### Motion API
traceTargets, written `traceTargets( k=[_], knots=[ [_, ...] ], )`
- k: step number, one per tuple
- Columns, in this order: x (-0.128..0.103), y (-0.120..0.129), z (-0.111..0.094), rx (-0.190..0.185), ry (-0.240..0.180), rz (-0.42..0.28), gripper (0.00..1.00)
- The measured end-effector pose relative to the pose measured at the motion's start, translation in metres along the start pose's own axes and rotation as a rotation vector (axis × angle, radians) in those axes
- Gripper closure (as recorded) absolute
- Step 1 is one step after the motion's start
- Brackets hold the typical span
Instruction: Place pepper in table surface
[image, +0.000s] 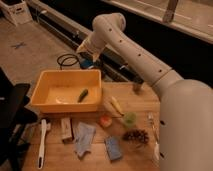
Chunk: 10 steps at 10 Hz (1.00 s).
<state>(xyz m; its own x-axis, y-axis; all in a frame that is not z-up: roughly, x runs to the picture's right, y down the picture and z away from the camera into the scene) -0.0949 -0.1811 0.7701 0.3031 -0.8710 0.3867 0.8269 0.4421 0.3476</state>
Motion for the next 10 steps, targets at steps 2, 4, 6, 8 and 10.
traceTargets(
  k=[2,4,6,8,10],
  knots=[
    [-0.008,0.014,0.029,0.015,-0.046,0.005,0.35],
    [-0.027,0.021,0.052,0.018,-0.096,0.007,0.35],
    [-0.048,0.032,0.062,0.013,-0.131,0.032,0.35],
    [-0.05,0.032,0.062,0.013,-0.133,0.033,0.35],
    [-0.05,0.032,0.062,0.013,-0.134,0.028,0.35]
  ],
)
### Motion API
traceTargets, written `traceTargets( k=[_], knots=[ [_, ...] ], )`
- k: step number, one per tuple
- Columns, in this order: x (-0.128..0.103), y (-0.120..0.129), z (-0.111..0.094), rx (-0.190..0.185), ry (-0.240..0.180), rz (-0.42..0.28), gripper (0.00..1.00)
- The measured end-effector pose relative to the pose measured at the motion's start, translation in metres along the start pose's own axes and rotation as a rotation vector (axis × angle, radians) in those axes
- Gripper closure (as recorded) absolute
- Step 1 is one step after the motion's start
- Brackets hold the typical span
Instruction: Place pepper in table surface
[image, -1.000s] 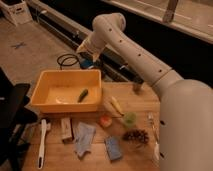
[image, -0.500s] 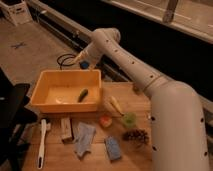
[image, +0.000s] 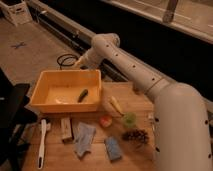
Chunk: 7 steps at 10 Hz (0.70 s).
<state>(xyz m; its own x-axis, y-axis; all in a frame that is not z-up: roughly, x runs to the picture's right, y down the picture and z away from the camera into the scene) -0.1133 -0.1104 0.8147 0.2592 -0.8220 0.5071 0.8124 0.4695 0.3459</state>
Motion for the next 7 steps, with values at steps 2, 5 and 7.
traceTargets(
  k=[2,5,7],
  knots=[
    [-0.004,-0.004,0.006,-0.03,-0.04,-0.067,0.35],
    [-0.022,-0.006,0.03,-0.063,-0.112,-0.154,0.35],
    [-0.034,-0.004,0.044,-0.073,-0.157,-0.194,0.35]
  ],
)
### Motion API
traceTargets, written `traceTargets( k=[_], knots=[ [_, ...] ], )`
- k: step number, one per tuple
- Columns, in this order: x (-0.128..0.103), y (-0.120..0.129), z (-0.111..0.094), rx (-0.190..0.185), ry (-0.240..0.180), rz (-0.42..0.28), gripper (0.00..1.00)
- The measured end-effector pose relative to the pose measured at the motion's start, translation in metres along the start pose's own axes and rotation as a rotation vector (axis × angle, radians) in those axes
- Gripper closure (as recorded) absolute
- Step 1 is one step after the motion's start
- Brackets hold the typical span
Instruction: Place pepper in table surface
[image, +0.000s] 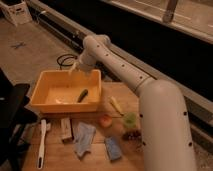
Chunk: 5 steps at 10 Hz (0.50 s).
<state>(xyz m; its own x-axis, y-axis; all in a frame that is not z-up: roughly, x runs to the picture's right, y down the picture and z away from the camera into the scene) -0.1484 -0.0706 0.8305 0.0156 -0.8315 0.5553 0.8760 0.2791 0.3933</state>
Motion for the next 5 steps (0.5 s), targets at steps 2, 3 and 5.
traceTargets(
  k=[2,3,5],
  knots=[
    [-0.009,0.008,0.013,-0.022,-0.036,-0.007,0.35],
    [-0.012,0.009,0.019,-0.028,-0.047,-0.009,0.35],
    [-0.026,0.021,0.041,-0.045,-0.086,0.008,0.35]
  ],
)
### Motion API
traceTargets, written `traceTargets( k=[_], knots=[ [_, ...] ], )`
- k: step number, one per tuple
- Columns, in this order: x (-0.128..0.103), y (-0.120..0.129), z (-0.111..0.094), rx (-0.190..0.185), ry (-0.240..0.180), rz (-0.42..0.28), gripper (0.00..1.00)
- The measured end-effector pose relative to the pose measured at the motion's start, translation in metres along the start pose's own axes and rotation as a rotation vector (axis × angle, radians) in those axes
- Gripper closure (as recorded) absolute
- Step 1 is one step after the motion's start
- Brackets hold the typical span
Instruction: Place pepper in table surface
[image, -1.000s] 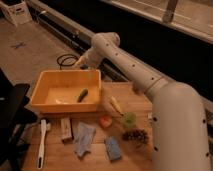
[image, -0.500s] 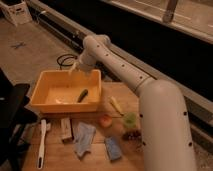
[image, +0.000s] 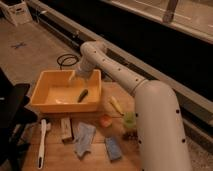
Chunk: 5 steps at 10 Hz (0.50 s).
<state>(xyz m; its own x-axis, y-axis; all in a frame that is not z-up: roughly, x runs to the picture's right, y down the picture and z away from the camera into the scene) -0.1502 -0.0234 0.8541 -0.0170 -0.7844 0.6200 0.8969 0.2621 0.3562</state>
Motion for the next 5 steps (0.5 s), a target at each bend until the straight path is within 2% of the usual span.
traceTargets(
  k=[2,5],
  knots=[
    [-0.006,0.009,0.011,0.002,-0.001,0.038,0.35],
    [-0.015,0.018,0.025,0.025,-0.013,0.094,0.35]
  ],
)
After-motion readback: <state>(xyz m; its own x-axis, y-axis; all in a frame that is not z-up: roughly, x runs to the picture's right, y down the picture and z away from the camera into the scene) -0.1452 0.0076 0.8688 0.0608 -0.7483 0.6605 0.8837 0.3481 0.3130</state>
